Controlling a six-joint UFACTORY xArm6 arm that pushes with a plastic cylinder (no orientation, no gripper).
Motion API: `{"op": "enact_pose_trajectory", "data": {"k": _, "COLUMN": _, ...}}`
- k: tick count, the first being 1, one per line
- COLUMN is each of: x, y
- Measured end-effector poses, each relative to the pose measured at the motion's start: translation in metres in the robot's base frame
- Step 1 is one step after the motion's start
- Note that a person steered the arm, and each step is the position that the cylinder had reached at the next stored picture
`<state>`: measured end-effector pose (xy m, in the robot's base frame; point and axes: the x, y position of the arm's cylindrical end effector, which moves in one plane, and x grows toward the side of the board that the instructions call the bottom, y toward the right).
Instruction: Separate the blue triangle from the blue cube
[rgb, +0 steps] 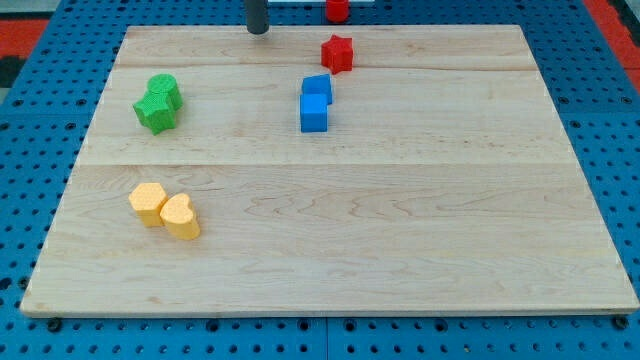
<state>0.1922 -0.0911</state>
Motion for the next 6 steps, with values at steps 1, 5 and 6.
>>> {"op": "enact_pose_trajectory", "data": {"k": 1, "x": 0.008, "y": -0.037}}
{"op": "enact_pose_trajectory", "data": {"k": 5, "x": 0.009, "y": -0.071}}
{"op": "enact_pose_trajectory", "data": {"k": 6, "x": 0.014, "y": -0.071}}
